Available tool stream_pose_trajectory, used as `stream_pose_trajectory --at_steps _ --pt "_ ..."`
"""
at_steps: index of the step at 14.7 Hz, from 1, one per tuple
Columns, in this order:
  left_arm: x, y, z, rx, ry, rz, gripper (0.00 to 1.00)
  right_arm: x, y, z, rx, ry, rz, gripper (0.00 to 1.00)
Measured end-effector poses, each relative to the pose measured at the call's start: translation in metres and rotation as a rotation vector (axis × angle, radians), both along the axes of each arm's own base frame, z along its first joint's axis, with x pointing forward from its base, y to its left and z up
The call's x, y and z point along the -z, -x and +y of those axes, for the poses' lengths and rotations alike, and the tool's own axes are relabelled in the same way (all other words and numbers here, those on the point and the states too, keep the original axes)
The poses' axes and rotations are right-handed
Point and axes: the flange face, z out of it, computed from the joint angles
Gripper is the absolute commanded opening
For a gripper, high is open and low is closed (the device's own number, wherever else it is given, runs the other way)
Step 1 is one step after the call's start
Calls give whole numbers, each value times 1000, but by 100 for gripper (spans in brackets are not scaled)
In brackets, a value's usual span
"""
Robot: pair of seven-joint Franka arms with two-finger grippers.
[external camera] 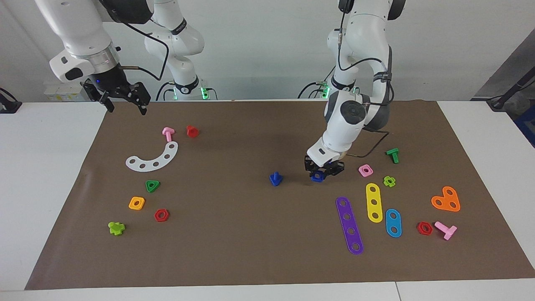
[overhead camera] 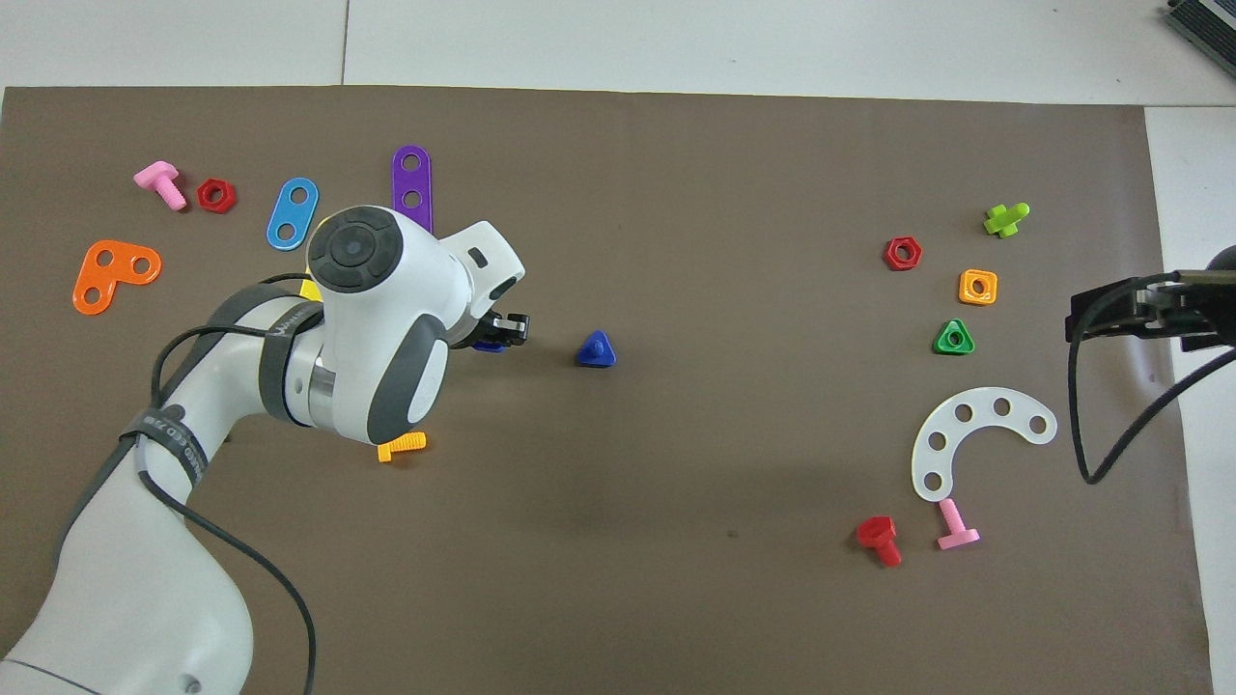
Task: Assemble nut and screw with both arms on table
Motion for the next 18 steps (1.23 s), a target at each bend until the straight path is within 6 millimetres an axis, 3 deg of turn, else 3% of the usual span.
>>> stream_pose_trajectory --at_steps 2,6,11,18 --pt "-9 8 -27 -61 2 9 13 0 0 0 0 0 0 100" --pt "-29 8 -59 -153 15 9 13 0 0 0 0 0 0 100" --pt "-27 7 -100 -214 22 9 13 0 0 0 0 0 0 100" --pt "-15 9 -115 -194 -19 15 13 0 0 0 0 0 0 100"
